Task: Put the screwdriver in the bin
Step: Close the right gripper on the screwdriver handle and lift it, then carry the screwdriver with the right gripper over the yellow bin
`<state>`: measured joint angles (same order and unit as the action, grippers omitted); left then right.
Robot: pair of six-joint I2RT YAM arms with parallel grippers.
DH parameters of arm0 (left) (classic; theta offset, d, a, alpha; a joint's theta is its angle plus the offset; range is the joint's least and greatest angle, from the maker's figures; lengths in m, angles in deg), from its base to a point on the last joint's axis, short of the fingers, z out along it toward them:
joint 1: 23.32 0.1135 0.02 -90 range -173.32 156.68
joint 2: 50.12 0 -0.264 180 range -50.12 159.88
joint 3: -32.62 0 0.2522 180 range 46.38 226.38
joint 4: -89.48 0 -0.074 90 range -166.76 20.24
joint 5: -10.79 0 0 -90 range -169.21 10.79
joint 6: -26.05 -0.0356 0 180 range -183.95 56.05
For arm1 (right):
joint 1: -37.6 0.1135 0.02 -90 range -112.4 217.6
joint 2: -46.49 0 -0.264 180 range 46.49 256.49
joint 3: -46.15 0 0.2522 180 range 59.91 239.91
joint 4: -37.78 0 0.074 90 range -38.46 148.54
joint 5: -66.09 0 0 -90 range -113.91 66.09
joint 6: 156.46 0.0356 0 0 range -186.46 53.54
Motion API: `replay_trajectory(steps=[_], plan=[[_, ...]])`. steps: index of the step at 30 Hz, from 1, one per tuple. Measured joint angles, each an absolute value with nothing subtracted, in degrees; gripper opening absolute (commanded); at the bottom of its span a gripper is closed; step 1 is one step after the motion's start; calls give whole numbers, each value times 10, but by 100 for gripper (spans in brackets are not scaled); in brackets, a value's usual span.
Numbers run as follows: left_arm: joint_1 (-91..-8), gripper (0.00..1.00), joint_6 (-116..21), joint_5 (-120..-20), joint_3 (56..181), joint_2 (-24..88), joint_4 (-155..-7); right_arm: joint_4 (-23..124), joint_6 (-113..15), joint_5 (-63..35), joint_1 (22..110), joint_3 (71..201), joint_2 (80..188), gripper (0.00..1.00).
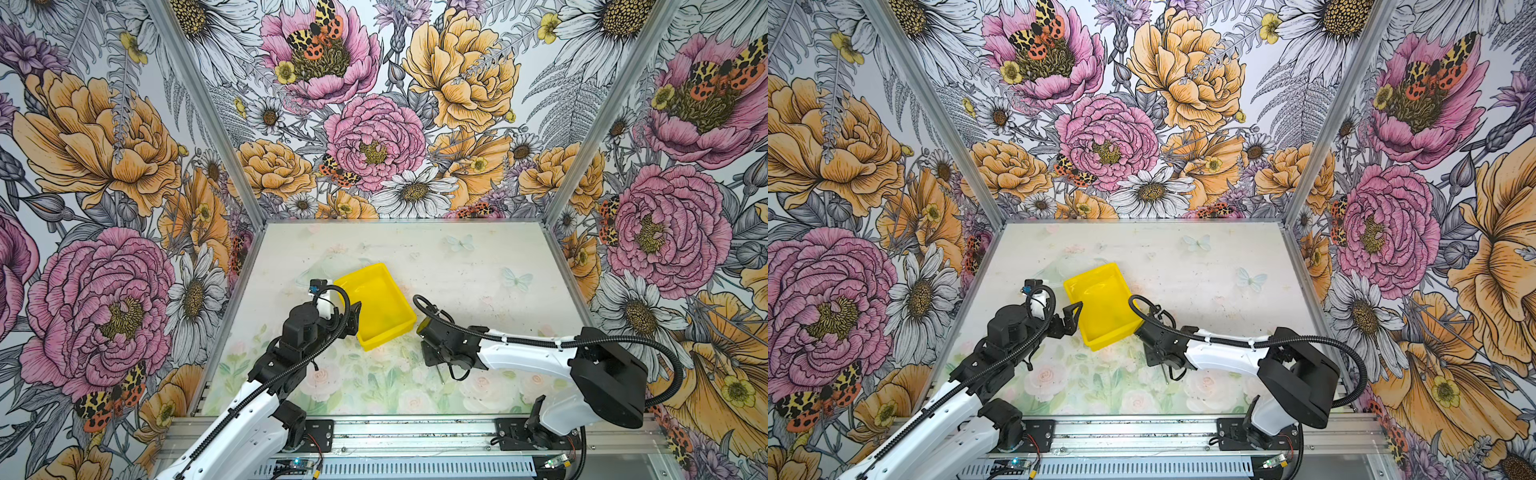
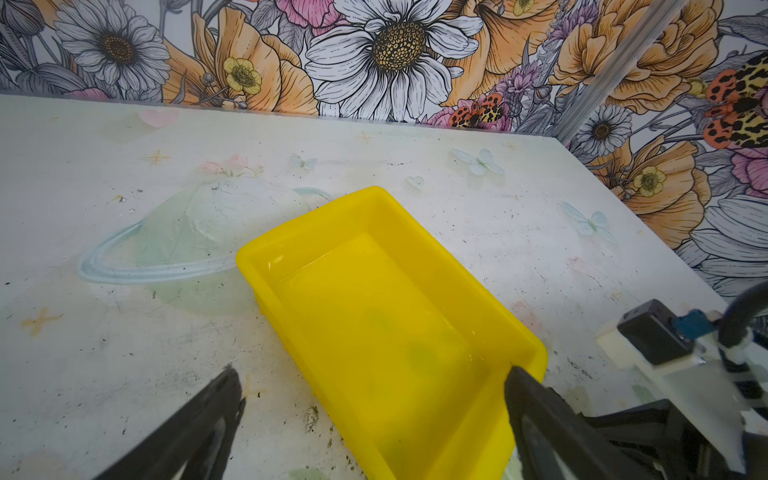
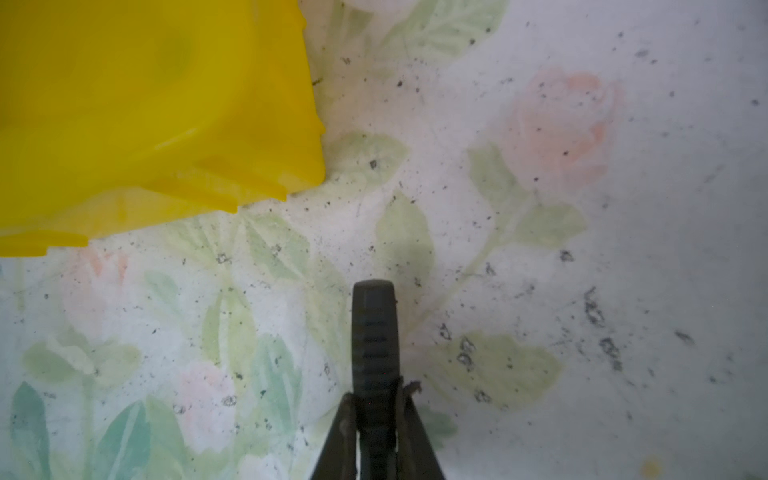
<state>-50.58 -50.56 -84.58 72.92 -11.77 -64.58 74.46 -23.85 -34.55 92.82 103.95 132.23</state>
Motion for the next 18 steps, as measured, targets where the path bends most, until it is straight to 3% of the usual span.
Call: replay_trajectory(steps=[18], plan=[[-506,99,-506,-846,729,-118,-650,791,-306,-402,928,1176,1272,0]])
